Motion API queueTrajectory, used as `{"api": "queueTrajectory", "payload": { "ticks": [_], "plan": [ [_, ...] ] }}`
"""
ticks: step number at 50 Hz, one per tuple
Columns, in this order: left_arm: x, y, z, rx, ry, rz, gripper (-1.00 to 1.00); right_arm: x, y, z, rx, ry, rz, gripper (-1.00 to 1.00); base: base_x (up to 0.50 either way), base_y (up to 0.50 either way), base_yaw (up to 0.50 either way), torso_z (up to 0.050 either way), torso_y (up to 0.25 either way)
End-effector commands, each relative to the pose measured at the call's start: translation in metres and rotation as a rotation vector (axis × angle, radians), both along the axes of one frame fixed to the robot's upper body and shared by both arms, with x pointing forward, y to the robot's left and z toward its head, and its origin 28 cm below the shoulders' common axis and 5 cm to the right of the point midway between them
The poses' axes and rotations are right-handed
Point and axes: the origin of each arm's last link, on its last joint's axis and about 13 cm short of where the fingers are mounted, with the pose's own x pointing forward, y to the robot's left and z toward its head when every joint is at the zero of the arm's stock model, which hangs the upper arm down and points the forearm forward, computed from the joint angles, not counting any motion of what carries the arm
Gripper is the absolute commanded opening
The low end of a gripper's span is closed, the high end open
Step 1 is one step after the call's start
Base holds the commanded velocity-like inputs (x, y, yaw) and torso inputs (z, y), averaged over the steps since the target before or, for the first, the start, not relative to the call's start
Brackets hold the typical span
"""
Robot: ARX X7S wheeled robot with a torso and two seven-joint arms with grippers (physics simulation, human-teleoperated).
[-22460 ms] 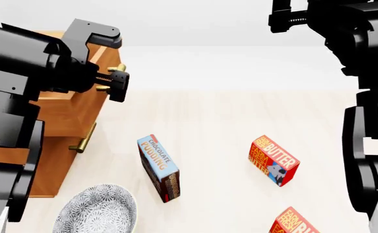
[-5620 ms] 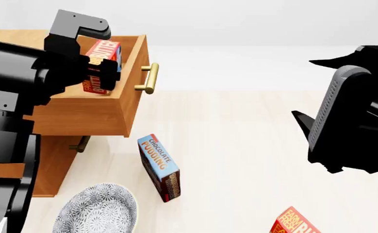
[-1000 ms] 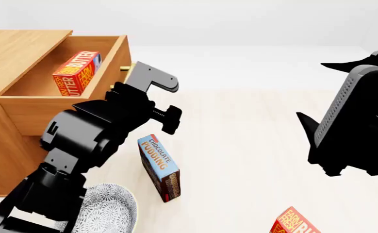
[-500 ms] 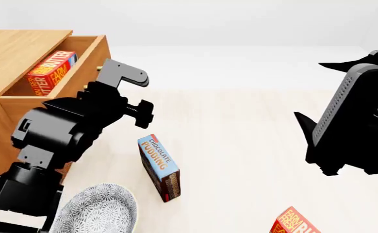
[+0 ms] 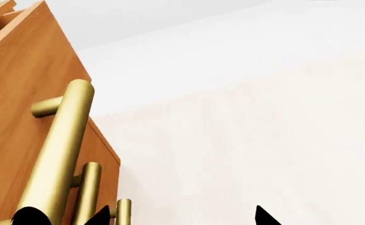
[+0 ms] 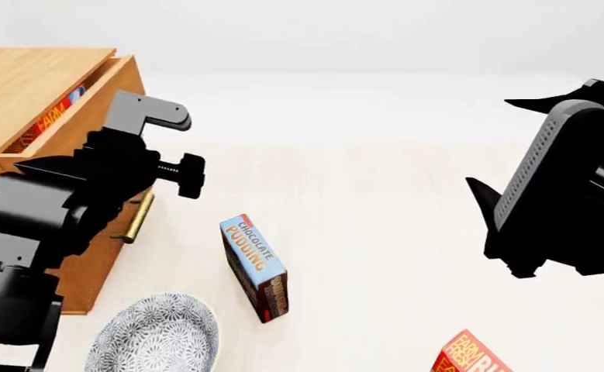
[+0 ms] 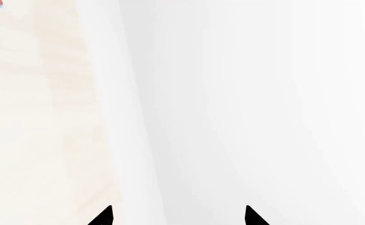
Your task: Put the butter at the front in the top drawer of the cabinet and close it.
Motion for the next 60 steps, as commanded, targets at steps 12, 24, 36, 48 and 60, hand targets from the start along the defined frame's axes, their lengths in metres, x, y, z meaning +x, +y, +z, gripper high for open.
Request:
{"api": "queueTrajectory", "payload": {
  "ticks": [12, 24, 36, 48, 60],
  "plan": [
    [-0.011, 0.034, 0.0, 0.025, -0.01, 0.128, 1.0, 0.0, 0.001, 0.0, 0.0, -0.001, 0.003, 1.0, 0.0, 0.0, 0.0, 0.0, 0.0],
    [-0.018, 0.043, 0.003, 0.03, -0.014, 0.158, 1.0, 0.0, 0.001, -0.002, 0.003, 0.0, 0.004, 1.0, 0.0, 0.0, 0.0, 0.0, 0.0],
    [-0.027, 0.051, 0.001, 0.027, -0.015, 0.173, 1.0, 0.0, 0.001, -0.002, 0.003, 0.0, 0.003, 1.0, 0.0, 0.0, 0.0, 0.0, 0.0],
    [-0.055, 0.046, 0.005, 0.015, -0.068, 0.094, 1.0, -0.002, 0.003, -0.002, 0.034, -0.001, 0.005, 1.0, 0.0, 0.0, 0.0, 0.0, 0.0],
    [-0.094, 0.027, 0.009, -0.003, -0.158, -0.082, 1.0, -0.006, 0.011, -0.009, 0.284, 0.085, -0.025, 1.0, 0.0, 0.0, 0.0, 0.0, 0.0]
  ]
}}
